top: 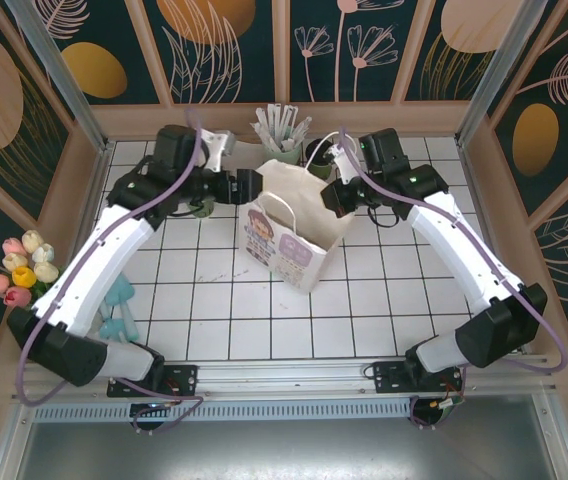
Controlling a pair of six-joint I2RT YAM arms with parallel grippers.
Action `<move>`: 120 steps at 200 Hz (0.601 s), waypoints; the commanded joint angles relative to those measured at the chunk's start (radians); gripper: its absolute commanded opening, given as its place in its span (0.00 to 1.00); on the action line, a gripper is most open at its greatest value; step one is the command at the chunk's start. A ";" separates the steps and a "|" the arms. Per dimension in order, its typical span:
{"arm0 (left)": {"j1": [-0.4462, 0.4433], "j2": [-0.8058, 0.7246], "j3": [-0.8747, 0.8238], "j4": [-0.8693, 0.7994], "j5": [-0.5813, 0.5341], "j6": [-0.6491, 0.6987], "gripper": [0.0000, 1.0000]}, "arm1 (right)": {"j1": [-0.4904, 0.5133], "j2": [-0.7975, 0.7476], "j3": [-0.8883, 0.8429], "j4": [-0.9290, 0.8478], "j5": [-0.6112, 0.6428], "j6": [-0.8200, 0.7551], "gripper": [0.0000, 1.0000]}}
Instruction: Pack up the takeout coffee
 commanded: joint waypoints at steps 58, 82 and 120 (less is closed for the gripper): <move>0.027 -0.241 -0.130 0.095 -0.809 -0.205 0.99 | 0.157 -0.001 0.152 -0.047 0.275 0.442 0.00; 0.027 -0.299 -0.197 0.119 -0.909 -0.269 0.99 | 0.203 0.009 0.162 -0.088 0.332 0.555 0.00; 0.027 -0.335 -0.271 0.100 -0.959 -0.354 0.99 | 0.283 0.026 0.107 -0.098 0.415 0.689 0.00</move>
